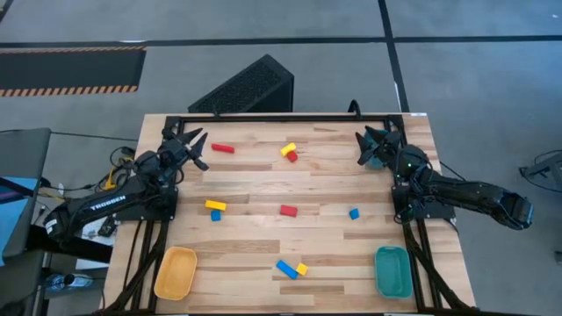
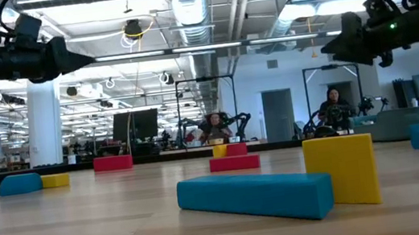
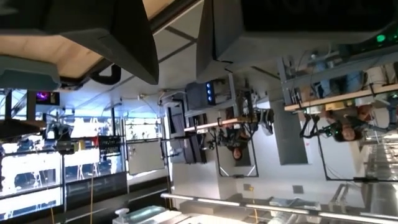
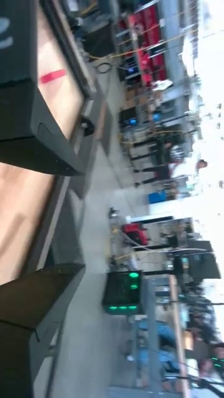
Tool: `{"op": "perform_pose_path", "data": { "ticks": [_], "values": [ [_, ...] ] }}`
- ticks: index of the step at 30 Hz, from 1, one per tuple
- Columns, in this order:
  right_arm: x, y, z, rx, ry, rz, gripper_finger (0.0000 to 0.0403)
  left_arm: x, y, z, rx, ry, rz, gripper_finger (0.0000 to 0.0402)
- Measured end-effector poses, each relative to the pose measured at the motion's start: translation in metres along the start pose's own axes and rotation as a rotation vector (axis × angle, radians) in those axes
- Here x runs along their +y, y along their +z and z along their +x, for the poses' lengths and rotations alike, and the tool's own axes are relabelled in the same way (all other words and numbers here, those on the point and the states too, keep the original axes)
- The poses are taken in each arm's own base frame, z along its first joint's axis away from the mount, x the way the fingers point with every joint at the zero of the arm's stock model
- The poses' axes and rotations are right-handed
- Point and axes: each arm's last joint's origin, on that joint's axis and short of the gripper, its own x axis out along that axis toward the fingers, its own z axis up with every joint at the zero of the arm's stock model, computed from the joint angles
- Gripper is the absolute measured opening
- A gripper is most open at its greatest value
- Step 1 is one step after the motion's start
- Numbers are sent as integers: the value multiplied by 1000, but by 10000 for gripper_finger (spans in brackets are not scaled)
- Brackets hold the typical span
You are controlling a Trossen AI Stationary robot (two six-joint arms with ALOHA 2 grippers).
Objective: Sort & place blocks by color
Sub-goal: Put the top right red block into the blue bin
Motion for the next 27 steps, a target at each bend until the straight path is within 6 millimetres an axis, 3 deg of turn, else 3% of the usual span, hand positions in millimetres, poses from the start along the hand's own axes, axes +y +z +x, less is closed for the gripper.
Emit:
{"op": "perform_pose_path", "data": {
  "ticks": [11, 19, 24, 27],
  "values": [
    [-3, 12, 0, -122, -42, -28, 265, -2, 0, 1, -12, -48, -36, 100],
    [-8, 4, 2, -61, -173, 6, 265, -2, 0, 1, -13, -45, -79, 100],
    [0, 35, 10, -125, -117, -7, 265, -2, 3, 2, -9, -57, -77, 100],
    [4, 40, 16, -50, -70, -84, 265, -4, -2, 2, 39, -117, -56, 100]
  ]
}}
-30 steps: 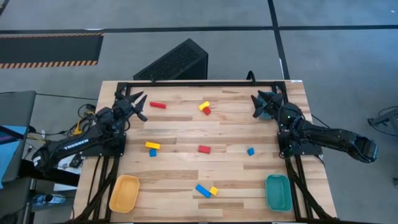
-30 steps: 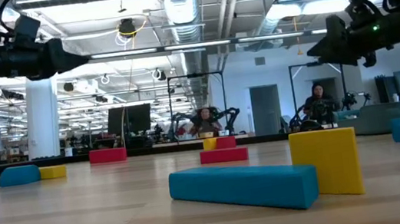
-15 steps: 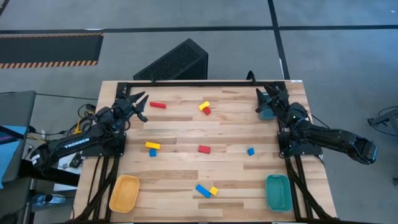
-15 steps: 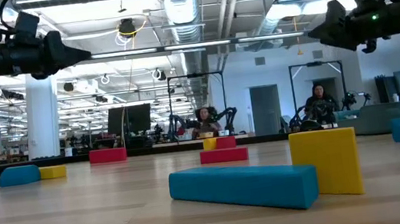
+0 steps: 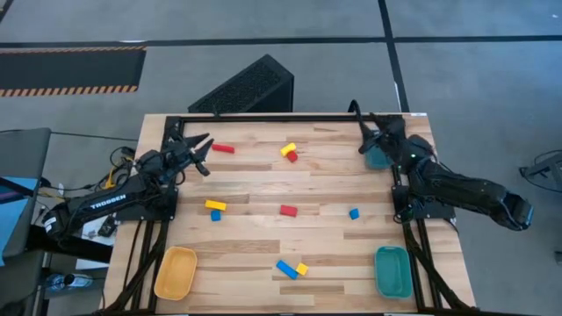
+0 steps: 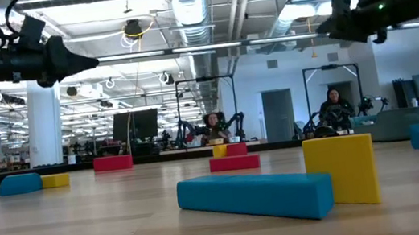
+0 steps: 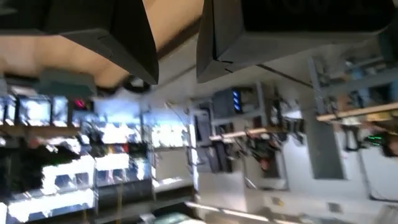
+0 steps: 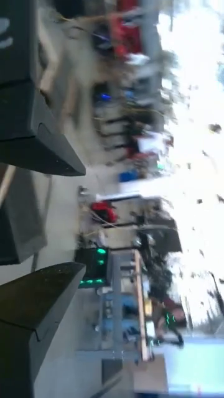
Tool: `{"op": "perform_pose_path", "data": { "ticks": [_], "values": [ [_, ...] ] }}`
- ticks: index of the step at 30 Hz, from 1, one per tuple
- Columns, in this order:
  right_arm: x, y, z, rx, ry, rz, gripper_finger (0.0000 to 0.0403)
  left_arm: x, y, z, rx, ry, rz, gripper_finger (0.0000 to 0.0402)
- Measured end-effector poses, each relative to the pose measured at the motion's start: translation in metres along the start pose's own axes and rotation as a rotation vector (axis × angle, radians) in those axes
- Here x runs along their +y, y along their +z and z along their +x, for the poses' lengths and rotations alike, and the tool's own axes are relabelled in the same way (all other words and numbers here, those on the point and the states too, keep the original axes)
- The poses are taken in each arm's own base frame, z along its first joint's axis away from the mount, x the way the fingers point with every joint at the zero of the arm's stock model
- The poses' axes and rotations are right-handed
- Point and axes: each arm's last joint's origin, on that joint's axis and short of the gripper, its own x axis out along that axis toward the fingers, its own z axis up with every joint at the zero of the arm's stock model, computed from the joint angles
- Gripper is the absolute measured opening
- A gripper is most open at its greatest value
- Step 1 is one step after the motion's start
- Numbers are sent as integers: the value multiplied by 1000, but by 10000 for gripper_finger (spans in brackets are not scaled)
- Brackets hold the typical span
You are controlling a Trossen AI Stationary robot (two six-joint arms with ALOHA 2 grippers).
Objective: Sort & place blocks by color
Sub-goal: Put the top right red block into the blue bin
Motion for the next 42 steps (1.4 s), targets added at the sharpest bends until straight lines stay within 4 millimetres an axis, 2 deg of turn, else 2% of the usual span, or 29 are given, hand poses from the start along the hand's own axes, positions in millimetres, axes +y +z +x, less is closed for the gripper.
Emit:
{"op": "perform_pose_path", "data": {
  "ticks": [5, 10, 23, 29, 32, 36, 42],
  "values": [
    [8, -23, 5, 195, 48, 16, 265, 1, 5, 0, -46, 8, -20, 100],
    [20, -38, 12, 264, 87, 82, 265, 1, 13, 0, -123, 11, -46, 100],
    [65, -52, 27, 336, 250, 56, 265, -8, 0, 0, 30, -153, -220, 100],
    [92, -58, 32, 262, 345, 130, 265, -18, 9, -3, -53, -244, -222, 100],
    [108, -59, 41, 248, 375, 146, 265, -21, 13, -4, -86, -256, -205, 100],
    [135, -65, 56, 296, 409, 122, 265, -25, 13, -5, -89, -269, -180, 100],
    [170, -88, 83, 441, 388, 27, 265, -28, 12, -5, -74, -270, -175, 100]
  ]
}}
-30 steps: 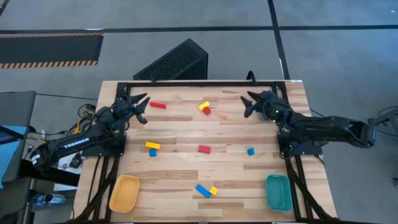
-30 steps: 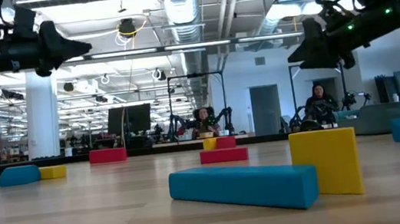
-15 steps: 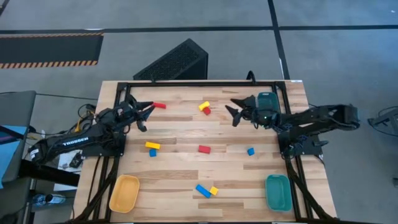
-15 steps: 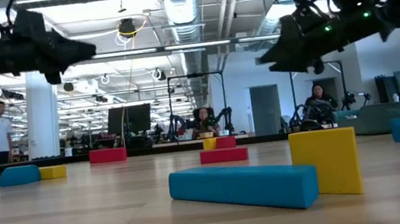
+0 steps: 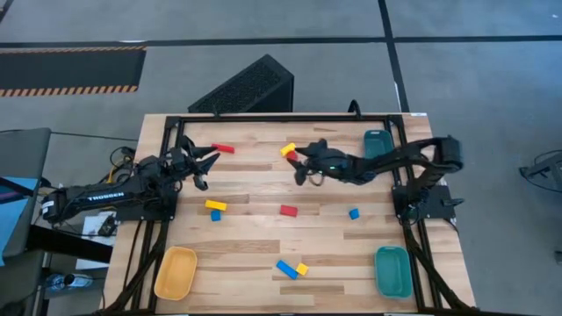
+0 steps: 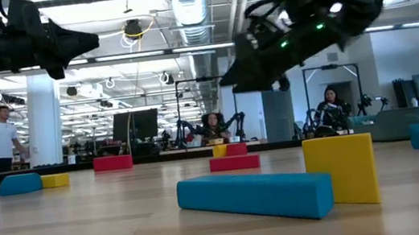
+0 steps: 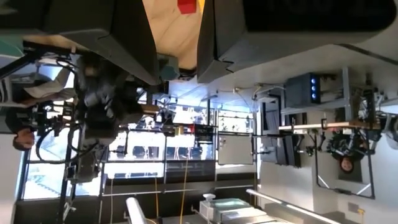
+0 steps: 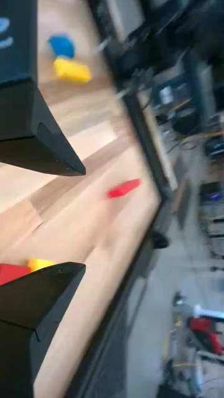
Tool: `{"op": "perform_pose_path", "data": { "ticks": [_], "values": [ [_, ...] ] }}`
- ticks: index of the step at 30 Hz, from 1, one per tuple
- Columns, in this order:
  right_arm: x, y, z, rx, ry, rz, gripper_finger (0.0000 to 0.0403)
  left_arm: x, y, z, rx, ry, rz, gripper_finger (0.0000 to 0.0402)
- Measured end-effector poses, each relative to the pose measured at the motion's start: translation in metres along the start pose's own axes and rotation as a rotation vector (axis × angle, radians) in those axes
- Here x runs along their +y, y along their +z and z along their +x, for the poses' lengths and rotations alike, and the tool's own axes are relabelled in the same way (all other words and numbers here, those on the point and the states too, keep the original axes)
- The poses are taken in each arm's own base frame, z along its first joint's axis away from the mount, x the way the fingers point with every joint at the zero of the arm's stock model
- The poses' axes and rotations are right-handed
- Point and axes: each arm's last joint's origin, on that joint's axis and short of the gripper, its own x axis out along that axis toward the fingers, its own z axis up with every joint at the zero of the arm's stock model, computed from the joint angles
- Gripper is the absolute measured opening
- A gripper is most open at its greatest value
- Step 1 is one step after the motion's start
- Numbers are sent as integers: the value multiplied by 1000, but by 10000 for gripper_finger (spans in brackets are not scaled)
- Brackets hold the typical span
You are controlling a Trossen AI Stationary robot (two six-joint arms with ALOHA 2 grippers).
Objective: Sort & place blocks by color
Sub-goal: Put the top right red block into the blue bin
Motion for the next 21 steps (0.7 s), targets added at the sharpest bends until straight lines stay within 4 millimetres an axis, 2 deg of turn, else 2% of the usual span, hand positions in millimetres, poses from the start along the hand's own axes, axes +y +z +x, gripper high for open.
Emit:
{"op": "perform_pose_path", "data": {
  "ticks": [7, 13, 21],
  "values": [
    [6, -4, 33, 220, -179, -89, 265, 2, -3, 0, 32, 52, 5, 100],
    [-4, -2, 55, 384, -202, -87, 265, 3, -7, 0, 73, 112, 26, 100],
    [-17, -1, 74, 555, -240, -76, 265, 4, -9, -1, 95, 145, 26, 100]
  ]
}}
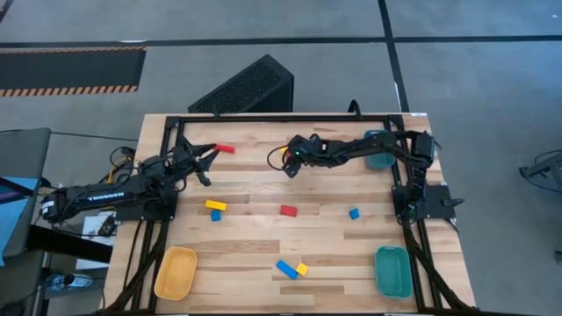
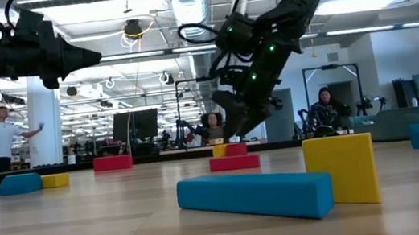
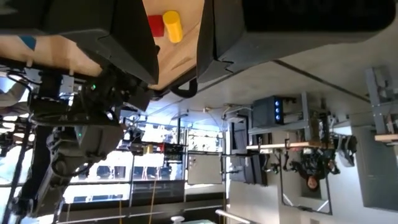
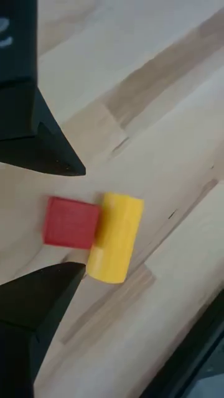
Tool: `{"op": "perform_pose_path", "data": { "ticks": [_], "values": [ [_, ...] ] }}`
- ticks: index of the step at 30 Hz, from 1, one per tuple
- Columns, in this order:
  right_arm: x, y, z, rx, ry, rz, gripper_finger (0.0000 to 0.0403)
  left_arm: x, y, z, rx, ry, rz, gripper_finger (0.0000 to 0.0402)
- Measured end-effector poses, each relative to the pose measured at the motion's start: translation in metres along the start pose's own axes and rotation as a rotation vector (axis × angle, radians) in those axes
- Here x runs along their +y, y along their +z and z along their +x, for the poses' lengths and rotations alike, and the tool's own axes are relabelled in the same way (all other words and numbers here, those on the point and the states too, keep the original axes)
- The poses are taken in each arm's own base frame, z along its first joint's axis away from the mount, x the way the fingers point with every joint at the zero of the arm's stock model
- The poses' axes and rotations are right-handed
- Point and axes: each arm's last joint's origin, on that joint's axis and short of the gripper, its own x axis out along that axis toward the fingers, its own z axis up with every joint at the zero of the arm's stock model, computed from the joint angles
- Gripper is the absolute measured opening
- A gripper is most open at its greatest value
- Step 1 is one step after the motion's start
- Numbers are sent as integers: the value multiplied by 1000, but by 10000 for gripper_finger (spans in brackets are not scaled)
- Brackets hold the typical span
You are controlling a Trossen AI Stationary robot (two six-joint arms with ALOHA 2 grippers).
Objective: Sort & place blocks by color
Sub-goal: Put the top right red block into the blue bin
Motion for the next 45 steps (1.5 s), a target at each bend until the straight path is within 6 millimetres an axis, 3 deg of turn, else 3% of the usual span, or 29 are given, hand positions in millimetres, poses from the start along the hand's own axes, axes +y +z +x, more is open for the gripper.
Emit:
{"op": "perform_pose_path", "data": {
  "ticks": [12, 22, 24, 28, 33, 45],
  "values": [
    [-17, -8, 23, 79, -7, 31, 252, 1, -3, 0, 28, 18, -28, 100],
    [-22, -5, 25, 72, -10, 16, 119, 1, -4, 0, 42, 46, -24, 100],
    [-20, -7, 22, 92, -13, -17, 115, 2, -5, 0, 53, 61, -20, 100],
    [-15, -10, 7, 153, -23, -87, 115, 4, -9, -1, 82, 128, -16, 100],
    [-14, -8, -28, 177, -97, -161, 127, 5, -9, -1, 90, 160, -15, 100],
    [-65, -32, -133, 203, -355, -77, 122, 5, -13, -1, 119, 152, -49, 100]
  ]
}}
